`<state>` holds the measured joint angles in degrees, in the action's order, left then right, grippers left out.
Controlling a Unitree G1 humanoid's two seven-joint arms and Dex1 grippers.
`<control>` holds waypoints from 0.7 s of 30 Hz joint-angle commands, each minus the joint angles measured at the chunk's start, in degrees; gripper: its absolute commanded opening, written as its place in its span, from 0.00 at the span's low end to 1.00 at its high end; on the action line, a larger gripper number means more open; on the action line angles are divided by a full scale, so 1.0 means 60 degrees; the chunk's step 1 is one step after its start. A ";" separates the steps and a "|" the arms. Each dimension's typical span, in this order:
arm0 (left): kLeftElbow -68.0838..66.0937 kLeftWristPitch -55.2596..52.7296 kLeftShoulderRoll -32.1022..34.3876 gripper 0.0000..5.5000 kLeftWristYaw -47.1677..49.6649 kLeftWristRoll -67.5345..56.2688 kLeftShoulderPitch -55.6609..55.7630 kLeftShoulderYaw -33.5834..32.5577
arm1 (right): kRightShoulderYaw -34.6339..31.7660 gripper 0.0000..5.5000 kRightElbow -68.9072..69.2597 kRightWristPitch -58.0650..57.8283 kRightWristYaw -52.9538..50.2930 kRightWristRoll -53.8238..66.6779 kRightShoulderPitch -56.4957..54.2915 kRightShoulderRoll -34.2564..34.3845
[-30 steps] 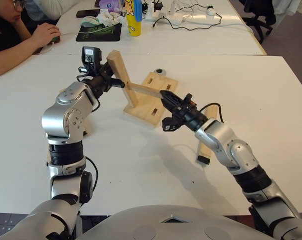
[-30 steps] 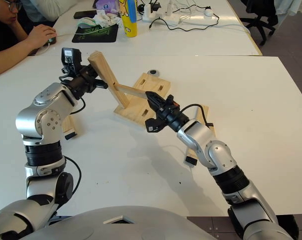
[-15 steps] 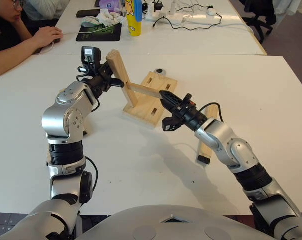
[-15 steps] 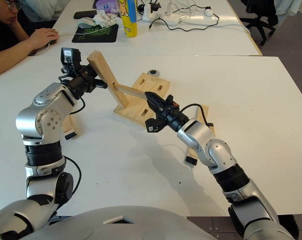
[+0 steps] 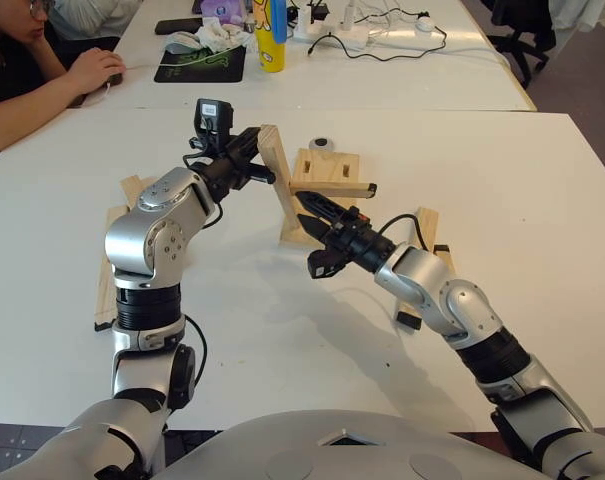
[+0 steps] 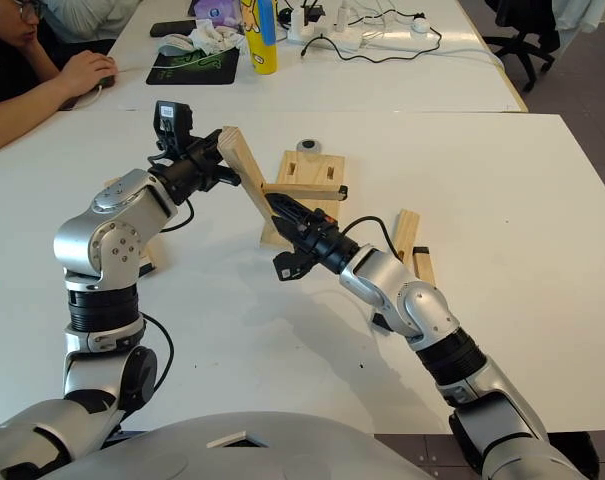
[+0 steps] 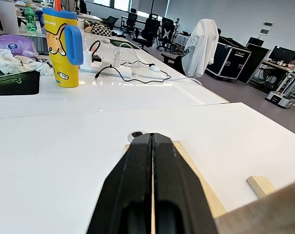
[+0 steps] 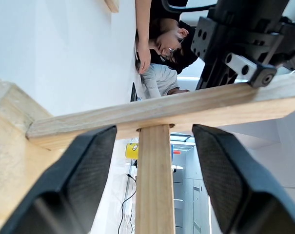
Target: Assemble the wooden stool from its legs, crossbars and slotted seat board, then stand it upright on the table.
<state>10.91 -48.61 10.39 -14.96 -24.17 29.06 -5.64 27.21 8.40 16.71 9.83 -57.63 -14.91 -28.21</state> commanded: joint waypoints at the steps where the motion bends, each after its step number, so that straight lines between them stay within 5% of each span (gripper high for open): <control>1: 0.0084 -0.0053 0.0092 0.00 0.0046 -0.0016 -0.0001 -0.0017 | -0.0185 0.52 0.0154 0.0115 -0.0047 0.0207 0.0009 -0.0047; 6: 0.0145 -0.0024 0.0213 0.00 0.0094 0.0015 -0.0115 -0.0152 | -0.0913 0.52 0.0765 0.0259 -0.0217 0.1146 0.0308 -0.0085; 12: 0.0607 -0.0074 0.0416 0.00 0.0294 -0.0030 -0.0519 -0.0595 | -0.3059 0.52 0.2129 0.0349 -0.0725 0.3307 0.0818 -0.0076; 16: 0.1271 -0.0257 0.0517 0.00 0.0575 -0.0180 -0.0935 -0.1104 | -0.5138 0.52 0.1977 -0.1738 -0.0549 0.4727 0.0605 0.0263; 21: 0.2490 -0.0757 0.0575 0.00 0.0809 -0.0804 -0.1531 -0.1971 | -0.6359 0.52 0.0910 -0.4622 0.0391 0.7087 0.0128 0.0781</control>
<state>22.31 -51.33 13.20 -10.67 -27.00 21.87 -15.08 -8.28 16.57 -3.28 9.33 -21.83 -12.19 -26.35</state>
